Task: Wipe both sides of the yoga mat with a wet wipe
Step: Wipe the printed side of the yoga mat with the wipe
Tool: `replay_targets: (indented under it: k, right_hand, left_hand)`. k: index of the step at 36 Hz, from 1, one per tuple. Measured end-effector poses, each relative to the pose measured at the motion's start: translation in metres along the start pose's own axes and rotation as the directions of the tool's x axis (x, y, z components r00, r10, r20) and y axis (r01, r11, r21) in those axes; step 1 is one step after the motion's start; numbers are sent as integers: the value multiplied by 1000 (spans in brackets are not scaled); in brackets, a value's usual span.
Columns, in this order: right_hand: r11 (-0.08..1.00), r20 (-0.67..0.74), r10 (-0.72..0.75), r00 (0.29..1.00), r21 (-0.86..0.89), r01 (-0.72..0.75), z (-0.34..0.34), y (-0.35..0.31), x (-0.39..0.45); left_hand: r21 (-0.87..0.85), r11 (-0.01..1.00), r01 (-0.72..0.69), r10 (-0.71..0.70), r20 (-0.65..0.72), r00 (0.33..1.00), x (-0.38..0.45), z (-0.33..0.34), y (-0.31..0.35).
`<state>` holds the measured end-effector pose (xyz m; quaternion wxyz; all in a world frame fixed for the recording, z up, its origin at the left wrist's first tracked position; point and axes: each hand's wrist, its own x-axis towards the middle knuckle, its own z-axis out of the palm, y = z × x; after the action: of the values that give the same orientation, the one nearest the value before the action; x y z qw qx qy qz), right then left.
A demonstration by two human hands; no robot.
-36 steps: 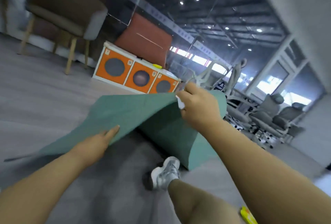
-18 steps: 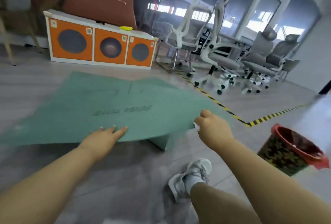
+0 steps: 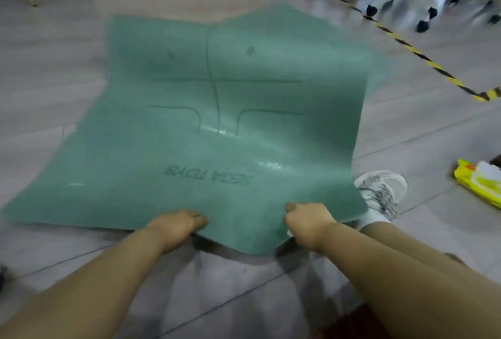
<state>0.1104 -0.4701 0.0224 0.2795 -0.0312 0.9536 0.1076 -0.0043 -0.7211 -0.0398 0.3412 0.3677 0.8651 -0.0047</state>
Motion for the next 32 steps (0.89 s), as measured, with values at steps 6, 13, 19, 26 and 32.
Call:
replay_targets:
  k: [6,13,19,26,32]
  right_hand:
    - [1000,66,25,997,-13,-25,34,-21,8]
    - [995,-108,-31,994,-94,21,60,-48,21]
    - [994,-169,-40,985,-104,23,57,-77,33]
    - [988,-402,-61,914,-152,-1,23,-40,28]
    - [978,-630,7,776,-159,-137,-30,4,4]
  left_hand:
    - [297,952,67,-80,31,996,-17,17,-53]
    - [369,843,391,-404,-44,913,-44,40,-131]
    - [267,854,447,-464,2,886,-36,53,-148]
    - [258,881,396,-423,55,904,-40,60,-126]
    - [232,922,310,-328,44,944,-38,57,-83]
